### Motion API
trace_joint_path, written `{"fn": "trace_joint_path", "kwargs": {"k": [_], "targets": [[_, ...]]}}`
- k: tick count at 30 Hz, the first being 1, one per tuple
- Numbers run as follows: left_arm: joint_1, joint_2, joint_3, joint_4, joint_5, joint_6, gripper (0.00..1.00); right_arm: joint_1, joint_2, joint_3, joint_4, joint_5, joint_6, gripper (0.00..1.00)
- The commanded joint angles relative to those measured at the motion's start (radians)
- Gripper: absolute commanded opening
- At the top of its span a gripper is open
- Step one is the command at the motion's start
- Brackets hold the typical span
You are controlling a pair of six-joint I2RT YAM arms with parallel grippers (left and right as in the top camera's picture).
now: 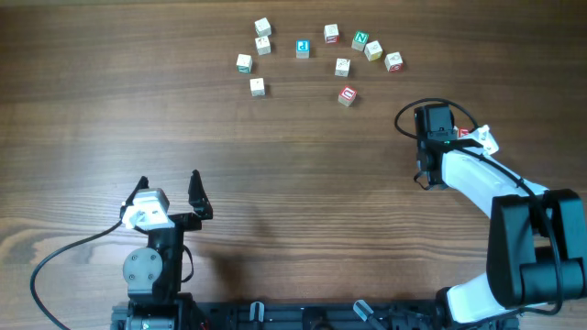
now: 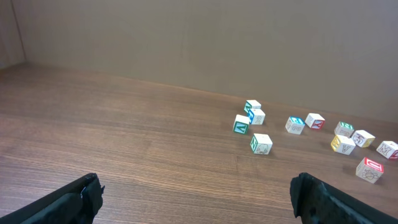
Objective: Form a circle
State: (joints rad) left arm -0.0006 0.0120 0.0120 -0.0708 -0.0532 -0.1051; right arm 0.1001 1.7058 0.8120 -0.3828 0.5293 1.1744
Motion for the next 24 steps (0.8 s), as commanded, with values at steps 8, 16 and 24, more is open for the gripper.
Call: {"fn": "trace_joint_path", "kwargs": {"k": [8, 16, 24], "targets": [[0.006, -0.009, -0.006, 0.001, 0.012, 0.023, 1.0, -0.005, 0.021, -0.008, 0.019, 0.034, 0.003, 0.04], [0.006, -0.009, -0.006, 0.001, 0.012, 0.023, 1.0, -0.005, 0.023, -0.008, 0.023, 0.04, 0.003, 0.05], [0.006, -0.009, -0.006, 0.001, 0.012, 0.023, 1.0, -0.005, 0.023, -0.008, 0.008, 0.04, 0.005, 0.04]]}}
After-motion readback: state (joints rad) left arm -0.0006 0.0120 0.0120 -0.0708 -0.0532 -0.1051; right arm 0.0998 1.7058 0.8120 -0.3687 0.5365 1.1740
